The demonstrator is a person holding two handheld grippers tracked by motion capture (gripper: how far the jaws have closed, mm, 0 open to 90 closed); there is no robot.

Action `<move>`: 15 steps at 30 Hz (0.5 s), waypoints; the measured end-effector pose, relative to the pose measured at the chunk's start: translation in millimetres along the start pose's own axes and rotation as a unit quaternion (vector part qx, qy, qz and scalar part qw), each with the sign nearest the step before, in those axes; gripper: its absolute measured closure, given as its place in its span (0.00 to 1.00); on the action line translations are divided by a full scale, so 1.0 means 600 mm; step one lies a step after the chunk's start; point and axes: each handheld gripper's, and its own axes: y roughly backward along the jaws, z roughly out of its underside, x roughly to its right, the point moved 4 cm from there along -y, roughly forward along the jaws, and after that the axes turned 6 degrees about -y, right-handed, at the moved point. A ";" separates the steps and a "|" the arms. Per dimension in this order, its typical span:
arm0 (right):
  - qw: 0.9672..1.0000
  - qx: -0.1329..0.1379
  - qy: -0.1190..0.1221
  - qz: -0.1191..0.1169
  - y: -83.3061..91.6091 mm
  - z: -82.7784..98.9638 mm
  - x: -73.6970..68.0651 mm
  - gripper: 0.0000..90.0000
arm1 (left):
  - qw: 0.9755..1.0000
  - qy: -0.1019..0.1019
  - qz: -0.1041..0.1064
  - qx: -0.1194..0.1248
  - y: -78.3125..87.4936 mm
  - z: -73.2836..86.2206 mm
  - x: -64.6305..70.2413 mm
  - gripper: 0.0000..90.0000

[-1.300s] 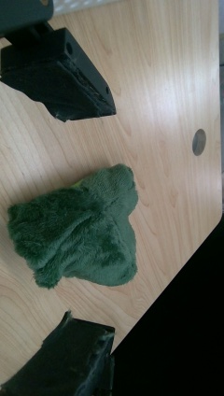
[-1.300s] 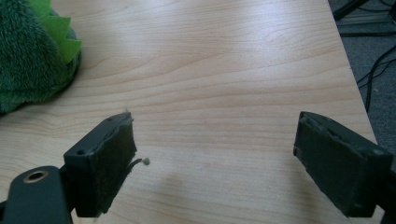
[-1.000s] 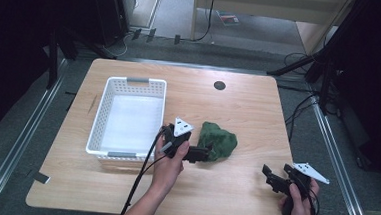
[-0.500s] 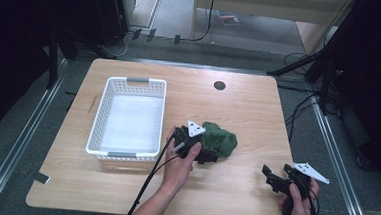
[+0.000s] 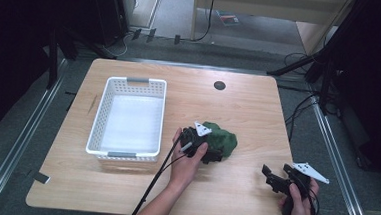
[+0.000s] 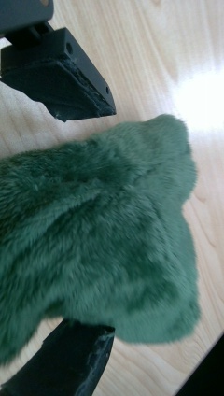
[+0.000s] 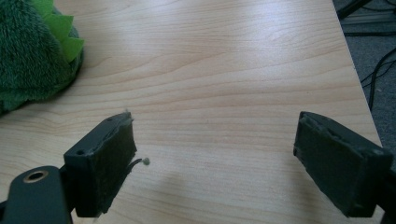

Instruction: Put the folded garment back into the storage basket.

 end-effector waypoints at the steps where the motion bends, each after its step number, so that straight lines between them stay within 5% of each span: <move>1: 1.000 0.000 -0.001 0.000 0.000 0.000 0.000 0.14 | 1.000 -0.001 0.002 -0.002 -0.004 0.002 0.001 0.00; 9: 1.000 0.000 0.002 -0.002 -0.001 0.000 0.000 0.14 | 1.000 -0.020 -0.001 -0.006 -0.014 0.009 0.016 0.00; 15: 1.000 -0.001 0.004 -0.001 -0.001 0.000 -0.001 0.14 | 0.998 -0.037 -0.025 -0.040 -0.025 0.022 0.022 0.10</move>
